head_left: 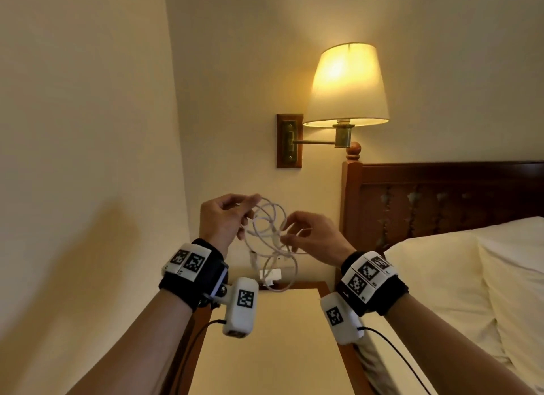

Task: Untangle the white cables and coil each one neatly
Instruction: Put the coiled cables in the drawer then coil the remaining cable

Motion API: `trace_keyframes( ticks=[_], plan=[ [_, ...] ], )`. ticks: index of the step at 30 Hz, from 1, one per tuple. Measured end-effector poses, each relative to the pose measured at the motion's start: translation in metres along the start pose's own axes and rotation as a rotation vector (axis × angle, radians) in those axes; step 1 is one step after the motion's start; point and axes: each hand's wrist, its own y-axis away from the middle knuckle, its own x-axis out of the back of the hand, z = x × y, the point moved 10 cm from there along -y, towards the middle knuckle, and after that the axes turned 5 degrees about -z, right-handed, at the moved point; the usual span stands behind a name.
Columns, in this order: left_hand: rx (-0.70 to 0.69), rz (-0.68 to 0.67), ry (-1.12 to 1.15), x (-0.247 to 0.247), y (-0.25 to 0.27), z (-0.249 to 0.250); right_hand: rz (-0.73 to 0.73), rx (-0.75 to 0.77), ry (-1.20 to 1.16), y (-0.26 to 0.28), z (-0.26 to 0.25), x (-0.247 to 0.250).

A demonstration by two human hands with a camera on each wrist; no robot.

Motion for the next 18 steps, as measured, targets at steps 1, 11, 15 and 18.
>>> trace_keyframes(
  ticks=[1,11,15,18],
  plan=[
    [-0.004,0.009,0.020,0.004,-0.001,0.003,-0.016,-0.021,0.045,0.000,0.007,0.000],
    [-0.143,-0.135,-0.380,-0.013,-0.005,0.010,-0.006,0.010,-0.159,0.006,0.005,-0.008],
    [0.001,-0.231,-0.136,-0.025,0.000,-0.001,0.128,0.043,0.042,-0.002,0.000,-0.006],
    [-0.016,-0.231,-0.198,-0.019,0.002,-0.003,0.220,0.069,0.173,-0.001,0.006,0.005]
  ],
)
